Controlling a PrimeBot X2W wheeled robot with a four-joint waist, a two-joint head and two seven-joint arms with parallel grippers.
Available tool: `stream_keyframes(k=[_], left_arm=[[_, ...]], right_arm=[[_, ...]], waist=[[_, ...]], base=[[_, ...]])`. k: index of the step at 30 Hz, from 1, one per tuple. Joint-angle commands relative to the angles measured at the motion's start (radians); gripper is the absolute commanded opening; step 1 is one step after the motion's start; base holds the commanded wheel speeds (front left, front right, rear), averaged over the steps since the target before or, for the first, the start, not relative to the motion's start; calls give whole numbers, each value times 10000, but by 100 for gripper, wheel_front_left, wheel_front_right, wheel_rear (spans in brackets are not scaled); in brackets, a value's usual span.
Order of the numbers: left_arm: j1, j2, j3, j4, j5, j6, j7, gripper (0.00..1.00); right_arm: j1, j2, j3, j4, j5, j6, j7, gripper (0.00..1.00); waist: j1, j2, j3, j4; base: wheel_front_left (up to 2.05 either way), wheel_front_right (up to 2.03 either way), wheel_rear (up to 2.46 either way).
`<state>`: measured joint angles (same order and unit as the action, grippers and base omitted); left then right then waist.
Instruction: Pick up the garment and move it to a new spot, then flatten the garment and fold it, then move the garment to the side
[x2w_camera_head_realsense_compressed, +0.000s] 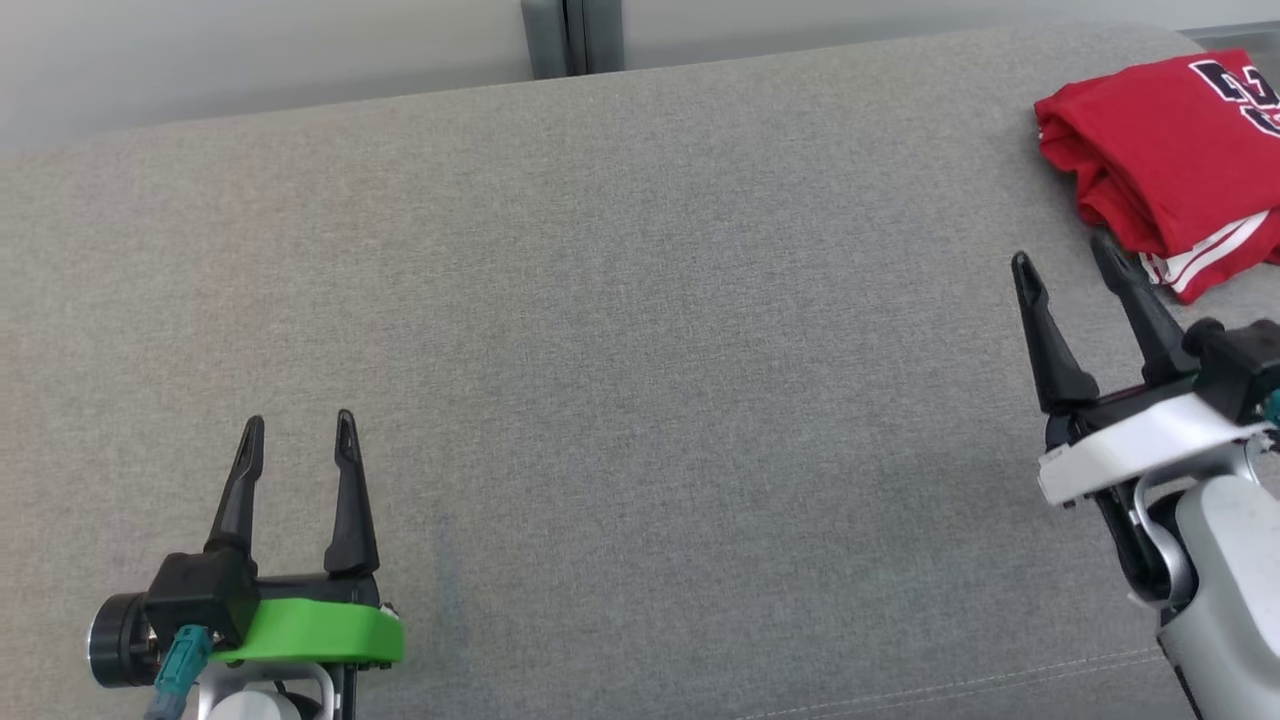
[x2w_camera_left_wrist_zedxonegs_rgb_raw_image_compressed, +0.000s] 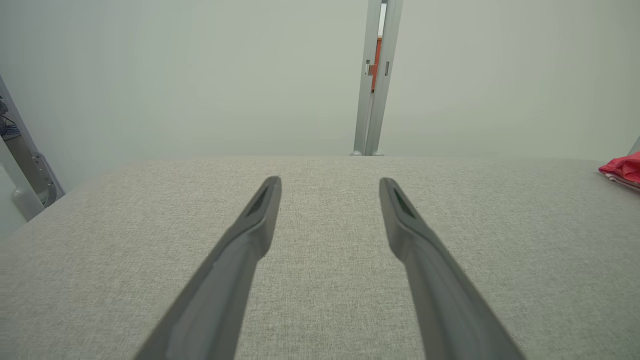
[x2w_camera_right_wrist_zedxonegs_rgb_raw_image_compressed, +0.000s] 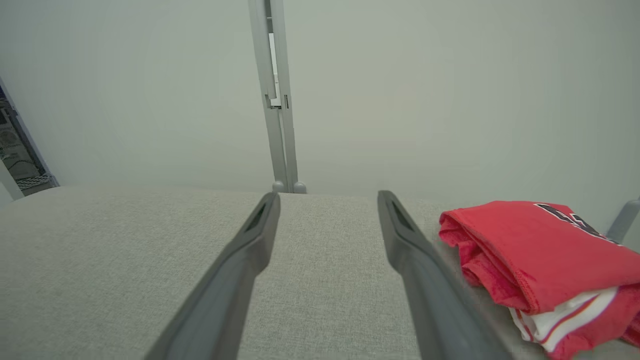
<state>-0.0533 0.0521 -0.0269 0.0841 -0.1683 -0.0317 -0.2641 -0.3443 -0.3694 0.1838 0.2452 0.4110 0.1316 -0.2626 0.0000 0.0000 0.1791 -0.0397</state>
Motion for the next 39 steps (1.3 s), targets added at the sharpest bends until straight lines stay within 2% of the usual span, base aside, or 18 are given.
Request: stream_keyframes(k=[1, 17, 39], left_arm=[[138, 13, 63, 50, -21, -44, 6, 100], [488, -3, 86, 425, -137, -226, 6, 100], [691, -6, 162, 580, -172, -348, 6, 100]], right_arm=[[316, 99, -114, -148, -108, -21, -25, 100], [2918, 1544, -1463, -1208, -735, -20, -25, 100], [3600, 1952, -1578, -1327, -1183, -20, -26, 100]], waist=[[0, 0, -159, 129], [0, 0, -1002, 521], [0, 0, -1409, 697]], base=[[0, 0, 0], [0, 0, 0], [0, 0, 0]])
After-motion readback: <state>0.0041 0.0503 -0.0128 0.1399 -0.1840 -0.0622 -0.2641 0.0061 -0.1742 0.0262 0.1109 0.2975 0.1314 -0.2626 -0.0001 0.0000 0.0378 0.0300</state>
